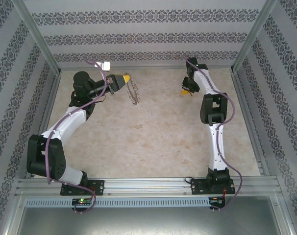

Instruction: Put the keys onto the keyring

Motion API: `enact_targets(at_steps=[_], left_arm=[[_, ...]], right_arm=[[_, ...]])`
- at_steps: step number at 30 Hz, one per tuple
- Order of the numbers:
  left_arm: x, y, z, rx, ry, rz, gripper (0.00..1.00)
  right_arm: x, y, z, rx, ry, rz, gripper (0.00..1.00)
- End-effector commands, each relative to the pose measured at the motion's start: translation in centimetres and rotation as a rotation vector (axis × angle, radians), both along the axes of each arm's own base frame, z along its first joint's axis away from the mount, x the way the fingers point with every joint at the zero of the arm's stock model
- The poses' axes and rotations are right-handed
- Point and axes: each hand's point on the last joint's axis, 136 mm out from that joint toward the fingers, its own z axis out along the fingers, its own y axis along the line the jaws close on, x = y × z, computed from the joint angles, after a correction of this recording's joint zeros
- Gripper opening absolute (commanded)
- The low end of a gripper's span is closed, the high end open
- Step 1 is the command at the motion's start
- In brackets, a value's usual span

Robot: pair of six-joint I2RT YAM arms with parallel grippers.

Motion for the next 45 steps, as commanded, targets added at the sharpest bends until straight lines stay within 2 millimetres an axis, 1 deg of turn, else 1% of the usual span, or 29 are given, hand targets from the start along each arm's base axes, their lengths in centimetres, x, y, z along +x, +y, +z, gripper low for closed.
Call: enact_targets(at_steps=[1,3,8,11,16,19,23,24,26,29,33,38,41,45], left_arm=[[-1.3,0.4,3.0,-0.016,-0.11,-0.017,0.0],[-1.5,0.5,3.0,-0.014,-0.112,-0.019,0.0],[-2.2,0.5,3.2,-0.007,-0.118,-0.018,0.0],[-2.7,0.7,3.3,0.0,-0.119,-0.014,0.0],[-3.8,0.7,3.2,0.033,-0.112,-0.018,0.0],[-4.3,0.8,3.1,0.048,-0.109,-0.014,0.0],[-4.5,0.8,3.1,0.05,-0.103,-0.02,0.0],[-4.5,0.8,3.1,0.051,-0.103,-0.022,0.0],[-4.5,0.7,3.1,0.053,-0.099,-0.028,0.0],[-4.4,0.6,3.0,0.051,-0.091,-0.038,0.0],[-4.3,0.5,2.9,0.046,-0.083,-0.047,0.0],[-4.3,0.5,2.5,0.04,-0.066,-0.05,0.0],[-4.6,0.4,2.1,0.046,-0.055,-0.052,0.0],[-4.9,0.4,2.1,0.053,-0.057,-0.054,0.0]], right_arm=[[-1.7,1.2,0.2,0.011,0.045,0.047,0.15],[-2.3,1.7,0.2,0.017,0.055,0.066,0.15],[-4.1,4.4,0.8,0.018,0.051,0.152,0.13],[-5.4,5.2,1.1,0.037,0.043,0.165,0.11],[-7.8,6.3,2.2,0.041,0.031,0.236,0.08],[-10.0,7.4,2.3,0.046,0.041,0.301,0.07],[-14.0,9.6,1.9,0.019,0.079,0.429,0.07],[-15.0,9.9,1.8,0.005,0.094,0.453,0.07],[-16.4,10.6,1.9,0.0,0.095,0.483,0.06],[-17.8,11.5,2.6,0.001,0.085,0.527,0.06],[-19.1,12.0,2.9,-0.006,0.095,0.584,0.07],[-20.4,12.6,1.1,0.0,0.138,0.619,0.11],[-20.8,13.2,0.3,0.009,0.152,0.624,0.17],[-20.6,13.6,0.6,0.019,0.127,0.628,0.27]])
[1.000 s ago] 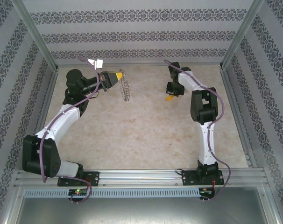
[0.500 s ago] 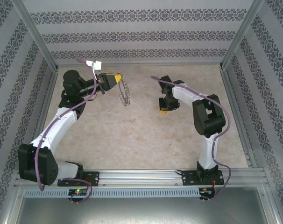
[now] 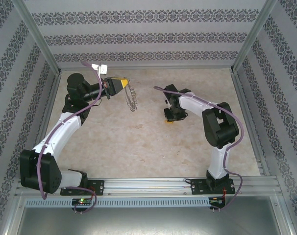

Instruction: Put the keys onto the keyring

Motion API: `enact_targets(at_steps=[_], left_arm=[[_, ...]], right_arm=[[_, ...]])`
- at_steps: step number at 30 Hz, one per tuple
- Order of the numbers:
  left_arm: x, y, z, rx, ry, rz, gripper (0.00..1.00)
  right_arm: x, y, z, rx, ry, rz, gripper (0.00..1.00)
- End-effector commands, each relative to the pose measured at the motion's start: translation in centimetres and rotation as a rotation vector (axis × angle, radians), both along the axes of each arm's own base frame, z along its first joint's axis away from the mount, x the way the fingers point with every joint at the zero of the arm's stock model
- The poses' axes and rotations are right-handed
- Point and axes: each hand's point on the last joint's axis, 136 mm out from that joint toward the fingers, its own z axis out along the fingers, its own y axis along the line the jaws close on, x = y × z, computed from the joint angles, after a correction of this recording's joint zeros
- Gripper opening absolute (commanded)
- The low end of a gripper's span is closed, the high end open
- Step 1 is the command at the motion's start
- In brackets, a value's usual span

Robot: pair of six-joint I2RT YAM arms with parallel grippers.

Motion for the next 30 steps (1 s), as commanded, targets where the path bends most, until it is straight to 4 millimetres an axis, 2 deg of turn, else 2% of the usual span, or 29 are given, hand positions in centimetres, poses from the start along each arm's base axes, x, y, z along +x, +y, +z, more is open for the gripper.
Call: enact_targets(at_steps=[1,6,12,30], left_arm=[[-0.8,0.3,0.2,0.01,-0.023,-0.015,0.0],[-0.9,0.3,0.3,0.011,-0.026,-0.016,0.0],[-0.6,0.2,0.0,0.006,-0.021,-0.021,0.0],[-0.7,0.3,0.3,0.005,-0.028,-0.015,0.0]], right_arm=[[-0.2,0.6,-0.1,0.023,-0.006,0.015,0.29],[-0.5,0.1,0.5,0.025,-0.019,-0.01,0.33],[-0.6,-0.2,0.4,0.011,-0.019,-0.015,0.34],[1.1,-0.3,-0.5,0.029,-0.011,-0.062,0.19]])
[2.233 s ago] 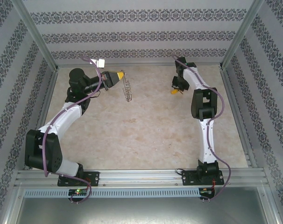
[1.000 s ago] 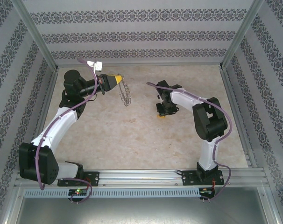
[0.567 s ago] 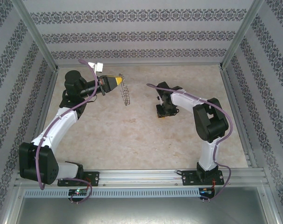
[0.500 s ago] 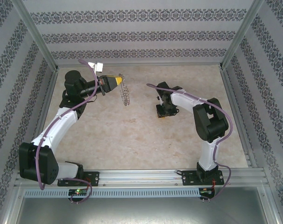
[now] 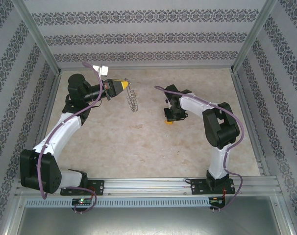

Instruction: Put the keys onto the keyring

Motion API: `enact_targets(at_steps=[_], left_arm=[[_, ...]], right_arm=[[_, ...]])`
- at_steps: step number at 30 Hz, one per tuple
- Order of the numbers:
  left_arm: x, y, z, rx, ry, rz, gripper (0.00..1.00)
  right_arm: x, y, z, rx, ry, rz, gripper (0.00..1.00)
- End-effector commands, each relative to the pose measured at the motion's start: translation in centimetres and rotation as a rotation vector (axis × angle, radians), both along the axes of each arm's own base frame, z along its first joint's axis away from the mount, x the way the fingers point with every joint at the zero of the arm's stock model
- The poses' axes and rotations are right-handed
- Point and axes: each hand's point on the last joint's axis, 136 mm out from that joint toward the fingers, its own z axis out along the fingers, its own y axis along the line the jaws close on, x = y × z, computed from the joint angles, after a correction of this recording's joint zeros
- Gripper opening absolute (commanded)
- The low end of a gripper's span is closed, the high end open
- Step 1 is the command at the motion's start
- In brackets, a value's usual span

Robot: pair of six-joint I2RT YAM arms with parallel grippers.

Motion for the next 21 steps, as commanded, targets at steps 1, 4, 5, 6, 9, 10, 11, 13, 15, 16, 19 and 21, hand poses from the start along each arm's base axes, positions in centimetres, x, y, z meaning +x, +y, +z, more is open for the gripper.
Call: enact_targets(at_steps=[1,4,5,6,9,10,11,13,15,16,19,21], left_arm=[[-0.6,0.4,1.2,-0.001,-0.062,-0.002,0.0],[-0.5,0.3,1.3,-0.004,-0.062,-0.004,0.0],[-0.4,0.3,1.3,-0.004,-0.062,-0.003,0.0],[-0.4,0.4,1.3,-0.005,-0.065,-0.003,0.0],[-0.4,0.3,1.4,-0.006,-0.065,-0.004,0.0],[-0.4,0.3,1.3,-0.007,-0.063,-0.004,0.0],[-0.4,0.3,1.3,-0.008,-0.062,-0.005,0.0],[-0.4,0.3,1.3,-0.008,-0.062,-0.008,0.0],[-0.4,0.3,1.4,-0.008,-0.067,-0.007,0.0],[-0.4,0.3,1.4,-0.008,-0.067,-0.007,0.0],[-0.4,0.3,1.5,-0.009,-0.069,-0.007,0.0],[-0.3,0.3,1.5,-0.009,-0.068,-0.007,0.0]], right_arm=[[0.7,-0.1,-0.2,0.004,0.003,-0.025,0.18],[0.7,-0.2,-0.3,-0.003,0.008,-0.025,0.18],[0.7,-0.3,-0.4,-0.003,0.008,-0.025,0.17],[0.7,-0.3,-0.5,-0.006,0.007,-0.025,0.17],[0.8,-0.4,-0.7,-0.009,0.008,-0.03,0.16],[0.9,-0.4,-0.7,-0.009,0.009,-0.029,0.16],[0.9,-0.4,-0.8,-0.011,0.01,-0.029,0.15],[0.9,-0.5,-1.0,-0.017,0.016,-0.028,0.14],[0.8,-0.6,-1.1,-0.021,0.019,-0.03,0.14],[0.8,-0.7,-1.2,-0.022,0.021,-0.032,0.14],[0.8,-0.8,-1.2,-0.024,0.02,-0.033,0.09],[0.9,-0.7,-1.0,-0.021,0.016,-0.031,0.05]])
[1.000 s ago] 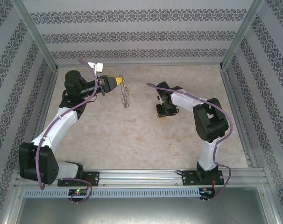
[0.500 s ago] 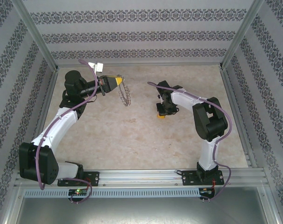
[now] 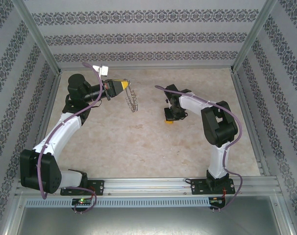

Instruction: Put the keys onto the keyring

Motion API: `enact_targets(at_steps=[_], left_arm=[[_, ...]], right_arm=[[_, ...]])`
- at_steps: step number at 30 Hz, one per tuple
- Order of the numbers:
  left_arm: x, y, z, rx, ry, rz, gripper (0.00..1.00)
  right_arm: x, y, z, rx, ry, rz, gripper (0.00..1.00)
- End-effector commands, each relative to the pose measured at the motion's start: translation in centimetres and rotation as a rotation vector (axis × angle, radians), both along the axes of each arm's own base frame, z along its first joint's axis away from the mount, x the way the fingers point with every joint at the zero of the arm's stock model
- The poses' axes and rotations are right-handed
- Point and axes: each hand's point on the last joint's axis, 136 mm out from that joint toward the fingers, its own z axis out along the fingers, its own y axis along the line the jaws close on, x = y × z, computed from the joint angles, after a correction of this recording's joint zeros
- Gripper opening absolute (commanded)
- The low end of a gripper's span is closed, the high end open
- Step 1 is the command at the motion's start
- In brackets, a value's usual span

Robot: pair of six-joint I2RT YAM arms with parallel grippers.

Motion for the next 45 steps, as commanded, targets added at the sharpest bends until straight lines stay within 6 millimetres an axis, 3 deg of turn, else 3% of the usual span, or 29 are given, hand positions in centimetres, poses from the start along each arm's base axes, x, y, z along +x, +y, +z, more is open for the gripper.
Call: enact_targets(at_steps=[1,12,18,28,32,38,45], left_arm=[[-0.3,0.3,1.5,-0.01,-0.068,-0.008,0.0],[0.0,0.2,1.7,-0.013,-0.064,-0.016,0.0],[0.0,0.1,1.7,-0.012,-0.057,-0.018,0.0],[0.1,0.0,1.7,-0.013,-0.047,-0.019,0.0],[0.0,0.1,1.5,-0.012,-0.044,-0.017,0.0],[0.0,-0.1,1.2,-0.013,-0.034,-0.019,0.0],[-0.2,-0.2,1.1,-0.013,-0.035,-0.026,0.0]], right_arm=[[0.3,-0.4,-0.3,-0.014,0.005,-0.014,0.02],[1.4,3.3,4.0,0.157,-0.17,0.098,0.0],[0.1,4.8,3.8,0.266,-0.198,0.152,0.0],[-1.7,3.3,0.7,0.234,-0.063,0.082,0.0],[-2.5,2.8,0.0,0.211,-0.019,0.067,0.05],[-3.3,2.0,0.5,0.161,-0.014,0.076,0.15],[-2.9,1.5,3.1,0.017,-0.033,0.172,0.23]])
